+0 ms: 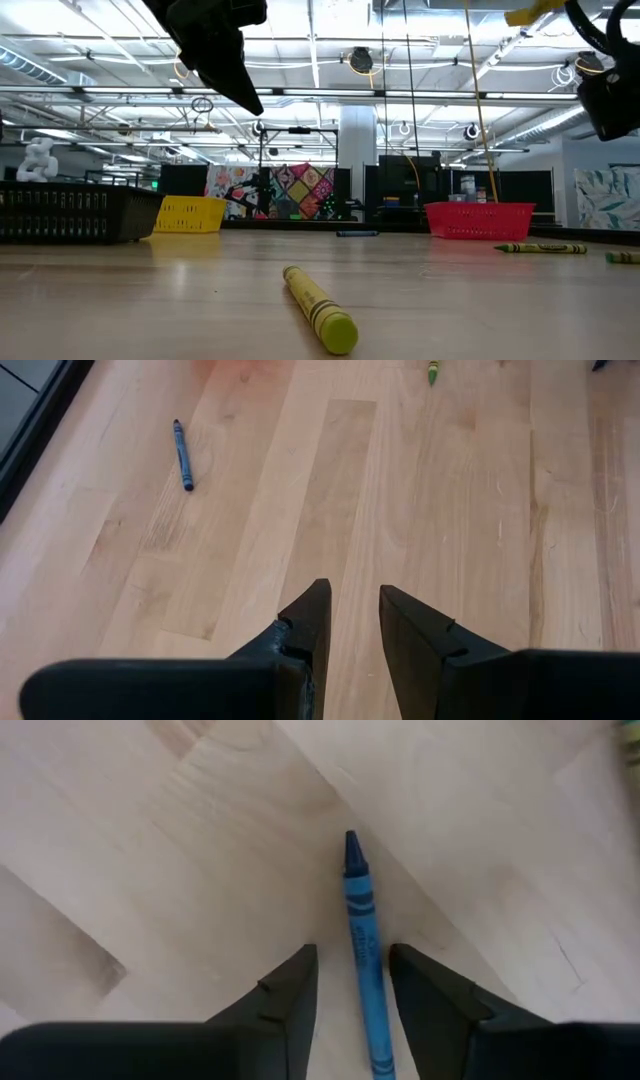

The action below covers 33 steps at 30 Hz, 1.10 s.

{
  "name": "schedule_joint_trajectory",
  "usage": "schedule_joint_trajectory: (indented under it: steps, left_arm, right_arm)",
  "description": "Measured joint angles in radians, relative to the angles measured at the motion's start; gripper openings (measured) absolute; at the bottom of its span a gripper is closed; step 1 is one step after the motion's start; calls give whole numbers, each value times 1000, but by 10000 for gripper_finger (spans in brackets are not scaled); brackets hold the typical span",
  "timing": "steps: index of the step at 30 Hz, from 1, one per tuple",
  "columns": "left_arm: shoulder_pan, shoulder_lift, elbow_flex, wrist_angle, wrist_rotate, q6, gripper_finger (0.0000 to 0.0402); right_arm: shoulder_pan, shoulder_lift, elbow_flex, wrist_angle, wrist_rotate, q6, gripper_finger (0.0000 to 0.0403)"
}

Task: Sort crayons
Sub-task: Put the blue crayon into the black bin

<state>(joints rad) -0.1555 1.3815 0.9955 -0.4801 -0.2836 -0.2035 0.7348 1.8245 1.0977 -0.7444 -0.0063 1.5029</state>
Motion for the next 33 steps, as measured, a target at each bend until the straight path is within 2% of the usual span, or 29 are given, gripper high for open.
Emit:
schedule_joint_trajectory:
  steps: [7,15,23,28,33]
  left_arm:
    - [0,0,0,0,0,1,89]
    - [0,0,0,0,0,0,89]
    - [-1,0,0,0,0,-1,89]
    - [-2,0,0,0,0,-1,89]
    - [-2,0,0,0,0,-1,89]
  right_arm:
    - [-2,65,-1,-24,-38,2,82]
    - [-15,68,-1,-35,-39,4,7]
    - [-27,62,-3,-39,-26,-4,3]
    - [-28,14,-6,-40,3,-4,1]
    - [-28,-57,-10,-31,100,-4,1]
